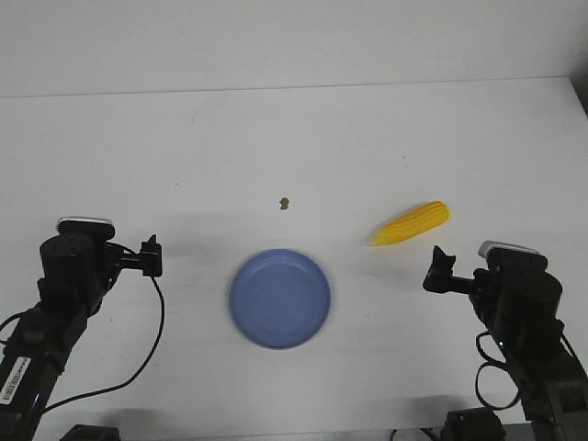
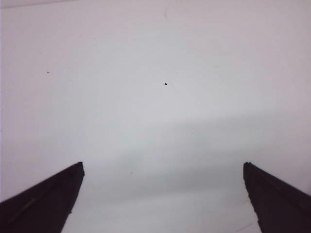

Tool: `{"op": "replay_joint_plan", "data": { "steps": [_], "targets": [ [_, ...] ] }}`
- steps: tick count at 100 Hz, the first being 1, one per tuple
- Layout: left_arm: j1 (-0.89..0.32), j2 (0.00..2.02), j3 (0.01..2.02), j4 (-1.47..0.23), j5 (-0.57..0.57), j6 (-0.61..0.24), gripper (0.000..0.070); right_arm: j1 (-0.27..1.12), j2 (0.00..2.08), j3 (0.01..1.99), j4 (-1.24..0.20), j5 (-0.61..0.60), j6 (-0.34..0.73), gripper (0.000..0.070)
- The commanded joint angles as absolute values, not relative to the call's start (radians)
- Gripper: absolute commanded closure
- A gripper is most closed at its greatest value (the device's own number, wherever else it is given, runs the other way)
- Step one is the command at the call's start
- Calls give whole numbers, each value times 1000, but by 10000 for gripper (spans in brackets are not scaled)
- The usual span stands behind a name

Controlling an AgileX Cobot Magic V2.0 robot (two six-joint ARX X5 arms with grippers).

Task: Place corn on plate with both arms
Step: 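Lower the right gripper onto the yellow corn and grasp it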

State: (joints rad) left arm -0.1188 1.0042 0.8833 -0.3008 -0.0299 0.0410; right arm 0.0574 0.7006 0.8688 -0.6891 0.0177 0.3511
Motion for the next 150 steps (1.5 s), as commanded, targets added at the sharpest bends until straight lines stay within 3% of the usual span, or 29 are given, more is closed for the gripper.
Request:
{"op": "replay_joint_plan", "data": {
  "steps": [1,57,114,126,132,137,142,146,150],
  "targets": [
    [-118,1008,893,-298,-34,57,0,58,764,888,-661,11,432,25],
    [-118,1008,893,-294,-29,33,0,12,1354,888,-363,-97,636,24],
    [-118,1008,893,-294,-29,33,0,-55,1526,889,-161,-187,707,53],
    [-118,1008,893,-294,-29,33,0,-59,1547,889,-149,-187,706,131],
    [-118,1008,893,-294,-29,33,0,-60,1555,889,-140,-188,705,206],
    [-118,1008,893,-294,-29,33,0,-59,1558,889,-131,-194,701,313],
    [-118,1008,893,-294,-29,33,0,-59,1558,889,-123,-202,699,482],
    [-118,1008,893,-294,-29,33,0,-59,1558,889,-117,-211,699,580],
    [-118,1008,893,-294,-29,33,0,-59,1558,889,-108,-216,700,643]
  ]
}}
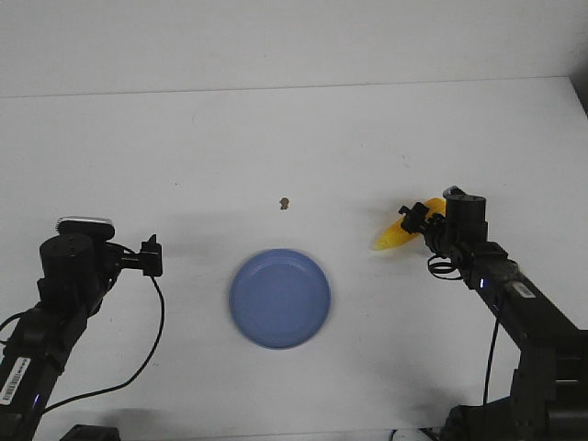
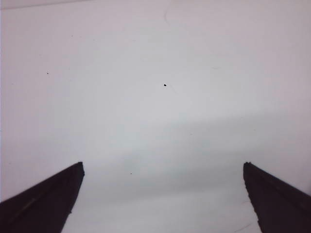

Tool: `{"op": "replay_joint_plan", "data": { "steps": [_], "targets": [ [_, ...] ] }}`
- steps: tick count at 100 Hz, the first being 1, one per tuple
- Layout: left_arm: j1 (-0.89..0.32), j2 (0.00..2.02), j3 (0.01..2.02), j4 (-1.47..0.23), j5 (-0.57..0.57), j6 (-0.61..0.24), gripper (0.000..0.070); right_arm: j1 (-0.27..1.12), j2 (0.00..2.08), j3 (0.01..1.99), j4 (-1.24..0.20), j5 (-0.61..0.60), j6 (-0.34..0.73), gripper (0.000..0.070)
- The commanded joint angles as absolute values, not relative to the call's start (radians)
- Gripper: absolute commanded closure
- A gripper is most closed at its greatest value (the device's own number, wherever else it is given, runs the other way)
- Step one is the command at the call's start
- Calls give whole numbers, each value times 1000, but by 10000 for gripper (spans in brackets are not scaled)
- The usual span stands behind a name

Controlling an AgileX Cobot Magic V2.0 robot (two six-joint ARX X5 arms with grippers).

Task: Place corn on plate with both arms
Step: 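Lower the right gripper onto the yellow corn and grasp it, then carry the corn with the right gripper over the blue plate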

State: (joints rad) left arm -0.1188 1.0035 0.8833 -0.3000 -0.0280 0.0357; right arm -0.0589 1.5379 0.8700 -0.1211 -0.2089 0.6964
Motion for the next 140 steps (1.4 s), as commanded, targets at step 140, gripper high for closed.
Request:
{"op": "replay_joint_plan", "data": {
  "steps": [140],
  "targets": [
    [-118,1008,893,-294,-29,32,0,628,1423,889,-267,-280,568,455]
  ]
}}
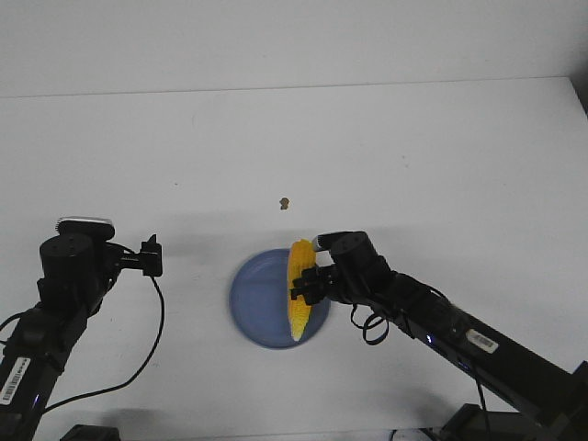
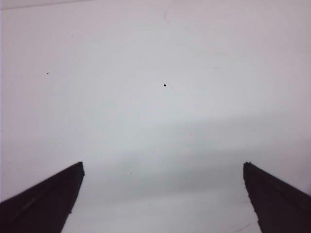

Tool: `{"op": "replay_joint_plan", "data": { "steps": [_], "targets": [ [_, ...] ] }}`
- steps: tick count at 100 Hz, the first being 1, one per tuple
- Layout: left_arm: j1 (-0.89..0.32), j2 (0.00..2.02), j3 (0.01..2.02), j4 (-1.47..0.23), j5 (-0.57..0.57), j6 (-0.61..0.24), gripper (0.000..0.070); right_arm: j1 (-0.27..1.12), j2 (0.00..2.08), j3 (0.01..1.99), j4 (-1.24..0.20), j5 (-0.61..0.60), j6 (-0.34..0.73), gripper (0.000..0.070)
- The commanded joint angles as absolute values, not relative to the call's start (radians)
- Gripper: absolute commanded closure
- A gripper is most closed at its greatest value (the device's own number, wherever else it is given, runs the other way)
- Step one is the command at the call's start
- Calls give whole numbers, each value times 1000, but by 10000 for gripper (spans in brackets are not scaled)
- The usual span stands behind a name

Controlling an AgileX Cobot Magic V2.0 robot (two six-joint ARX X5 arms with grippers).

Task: Place corn on plate with both arms
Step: 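Carry the corn with the right gripper over the blue plate, then lower the corn onto the plate and open the right gripper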

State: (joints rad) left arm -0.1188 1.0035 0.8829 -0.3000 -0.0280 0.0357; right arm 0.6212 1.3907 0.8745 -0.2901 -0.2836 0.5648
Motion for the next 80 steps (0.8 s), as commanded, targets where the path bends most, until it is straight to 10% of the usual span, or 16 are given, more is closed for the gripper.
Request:
{"op": "replay_joint_plan", "data": {
  "steps": [1,16,34,80],
  "targets": [
    [-118,1008,893,-294,-29,32,0,628,1426,889,-265,-280,569,451],
    [-118,1008,893,-294,-29,30,0,628,1449,889,-236,-280,573,382],
    [-118,1008,893,-294,-29,30,0,629,1448,889,-217,-286,576,40],
    [-118,1008,893,-298,-29,9,0,578,1314,890,-226,-186,506,40]
  ]
}}
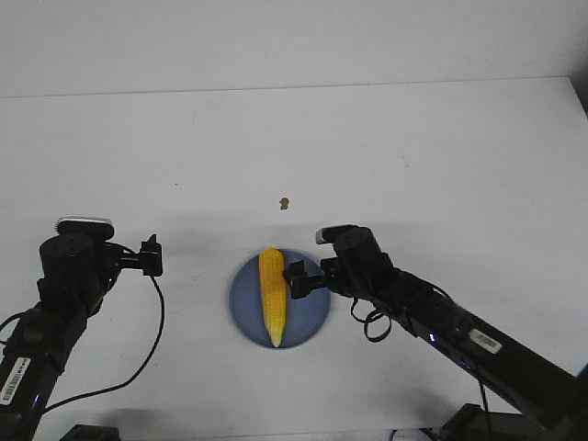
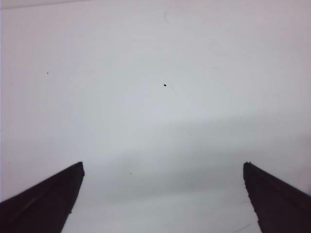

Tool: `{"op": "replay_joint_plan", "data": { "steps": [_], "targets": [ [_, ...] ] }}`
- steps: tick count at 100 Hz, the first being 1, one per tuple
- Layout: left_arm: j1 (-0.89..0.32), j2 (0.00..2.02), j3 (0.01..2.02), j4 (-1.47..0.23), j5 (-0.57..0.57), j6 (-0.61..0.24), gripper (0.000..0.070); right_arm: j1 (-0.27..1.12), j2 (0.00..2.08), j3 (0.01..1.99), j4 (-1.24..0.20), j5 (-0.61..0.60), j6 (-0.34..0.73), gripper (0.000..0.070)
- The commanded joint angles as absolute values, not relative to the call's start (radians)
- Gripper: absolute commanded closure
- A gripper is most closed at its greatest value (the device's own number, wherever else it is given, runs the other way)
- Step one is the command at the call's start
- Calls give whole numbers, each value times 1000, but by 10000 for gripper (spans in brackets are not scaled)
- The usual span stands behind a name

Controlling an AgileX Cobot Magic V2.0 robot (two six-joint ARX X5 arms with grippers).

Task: Place corn on plate with both arms

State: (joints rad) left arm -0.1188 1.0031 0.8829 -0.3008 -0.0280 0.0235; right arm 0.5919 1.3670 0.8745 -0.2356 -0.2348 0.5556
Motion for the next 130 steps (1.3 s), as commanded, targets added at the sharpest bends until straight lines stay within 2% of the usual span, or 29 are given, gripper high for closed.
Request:
{"op": "replay_joint_plan", "data": {
  "steps": [1,21,44,53,72,94,108,112,117,130],
  "targets": [
    [-118,1008,893,-298,-29,9,0,574,1304,890,-227,-176,499,40],
    [-118,1006,893,-296,-29,-22,0,457,1053,890,-312,26,329,40],
    [-118,978,892,-305,7,-66,0,323,776,890,-461,201,160,40],
    [-118,944,885,-305,21,-84,0,290,690,888,-503,235,107,40],
    [-118,828,845,-289,25,-104,0,269,534,859,-527,236,56,40],
    [-118,620,721,-268,25,-117,0,269,391,743,-532,216,56,40],
    [-118,469,614,-260,25,-119,0,269,317,621,-509,140,68,40],
    [-118,433,586,-260,25,-126,0,269,302,590,-509,131,80,40],
    [-118,393,563,-258,25,-176,0,269,286,551,-494,131,99,40],
    [-118,343,546,-298,22,-177,0,269,256,538,-423,125,104,41]
  ]
}}
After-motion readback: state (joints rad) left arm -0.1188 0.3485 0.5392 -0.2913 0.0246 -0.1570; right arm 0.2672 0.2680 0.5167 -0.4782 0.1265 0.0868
